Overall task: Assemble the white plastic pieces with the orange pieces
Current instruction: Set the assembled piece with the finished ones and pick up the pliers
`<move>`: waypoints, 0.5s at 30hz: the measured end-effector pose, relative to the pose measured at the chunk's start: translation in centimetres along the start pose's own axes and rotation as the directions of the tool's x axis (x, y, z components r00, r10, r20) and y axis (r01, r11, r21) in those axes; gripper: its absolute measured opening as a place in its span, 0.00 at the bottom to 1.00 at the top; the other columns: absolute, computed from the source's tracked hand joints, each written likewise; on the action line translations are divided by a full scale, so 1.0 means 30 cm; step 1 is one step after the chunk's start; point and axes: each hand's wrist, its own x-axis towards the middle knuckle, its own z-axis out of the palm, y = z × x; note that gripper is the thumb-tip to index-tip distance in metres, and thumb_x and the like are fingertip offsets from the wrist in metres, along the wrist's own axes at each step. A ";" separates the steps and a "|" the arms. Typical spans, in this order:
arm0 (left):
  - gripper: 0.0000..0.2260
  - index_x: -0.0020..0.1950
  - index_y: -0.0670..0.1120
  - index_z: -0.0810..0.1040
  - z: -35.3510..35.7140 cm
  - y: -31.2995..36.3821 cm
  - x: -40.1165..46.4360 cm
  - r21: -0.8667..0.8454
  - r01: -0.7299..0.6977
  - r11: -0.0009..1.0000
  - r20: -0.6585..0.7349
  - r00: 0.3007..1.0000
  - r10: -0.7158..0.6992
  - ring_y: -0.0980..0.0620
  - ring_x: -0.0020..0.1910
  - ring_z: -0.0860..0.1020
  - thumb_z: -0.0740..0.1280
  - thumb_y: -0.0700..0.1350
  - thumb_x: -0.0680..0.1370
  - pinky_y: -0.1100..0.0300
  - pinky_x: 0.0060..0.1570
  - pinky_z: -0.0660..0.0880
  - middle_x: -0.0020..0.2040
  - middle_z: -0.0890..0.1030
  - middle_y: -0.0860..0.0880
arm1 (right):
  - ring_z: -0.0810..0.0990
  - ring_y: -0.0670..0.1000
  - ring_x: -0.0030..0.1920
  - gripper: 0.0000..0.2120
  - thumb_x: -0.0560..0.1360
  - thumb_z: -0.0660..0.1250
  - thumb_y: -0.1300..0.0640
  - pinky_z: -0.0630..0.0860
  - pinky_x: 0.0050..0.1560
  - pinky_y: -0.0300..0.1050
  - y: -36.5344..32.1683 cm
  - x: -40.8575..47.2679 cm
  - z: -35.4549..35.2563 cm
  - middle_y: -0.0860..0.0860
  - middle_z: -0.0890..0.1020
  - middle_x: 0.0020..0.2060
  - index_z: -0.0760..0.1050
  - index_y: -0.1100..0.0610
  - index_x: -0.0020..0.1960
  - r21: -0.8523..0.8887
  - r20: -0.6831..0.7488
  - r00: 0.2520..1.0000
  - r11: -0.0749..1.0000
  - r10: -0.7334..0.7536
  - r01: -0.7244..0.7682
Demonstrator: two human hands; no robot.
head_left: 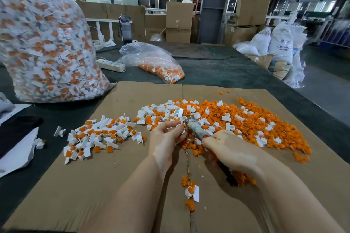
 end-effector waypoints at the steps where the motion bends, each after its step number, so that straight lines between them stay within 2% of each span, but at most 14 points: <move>1: 0.05 0.48 0.40 0.78 0.002 0.001 0.001 -0.002 0.005 1.000 -0.012 1.000 -0.005 0.55 0.33 0.81 0.68 0.33 0.74 0.67 0.35 0.78 0.42 0.80 0.44 | 0.64 0.52 0.33 0.16 0.80 0.54 0.51 0.60 0.35 0.46 -0.001 -0.001 -0.001 0.54 0.66 0.33 0.65 0.57 0.36 0.006 0.003 1.000 1.000 -0.003 0.003; 4: 0.05 0.48 0.39 0.78 0.005 0.001 0.000 -0.008 0.007 1.000 -0.018 1.000 -0.007 0.56 0.32 0.82 0.68 0.33 0.74 0.67 0.34 0.78 0.44 0.80 0.43 | 0.64 0.51 0.31 0.18 0.80 0.54 0.52 0.60 0.33 0.45 -0.003 -0.002 -0.003 0.53 0.66 0.31 0.66 0.56 0.33 0.007 0.001 1.000 1.000 -0.014 0.014; 8: 0.05 0.49 0.39 0.78 0.003 0.000 -0.004 -0.007 0.004 1.000 -0.011 1.000 -0.004 0.55 0.33 0.82 0.68 0.33 0.74 0.67 0.33 0.77 0.46 0.80 0.42 | 0.66 0.50 0.32 0.17 0.80 0.54 0.51 0.61 0.33 0.45 -0.004 -0.001 -0.006 0.53 0.68 0.32 0.68 0.56 0.35 0.001 0.012 1.000 1.000 -0.006 0.006; 15: 0.05 0.48 0.40 0.78 0.003 -0.002 -0.007 0.030 -0.008 1.000 0.003 1.000 0.008 0.55 0.35 0.82 0.67 0.33 0.75 0.67 0.35 0.78 0.46 0.80 0.42 | 0.67 0.52 0.35 0.16 0.79 0.55 0.51 0.63 0.37 0.45 0.001 -0.002 -0.004 0.55 0.69 0.34 0.67 0.56 0.36 0.008 0.018 1.000 1.000 -0.007 0.006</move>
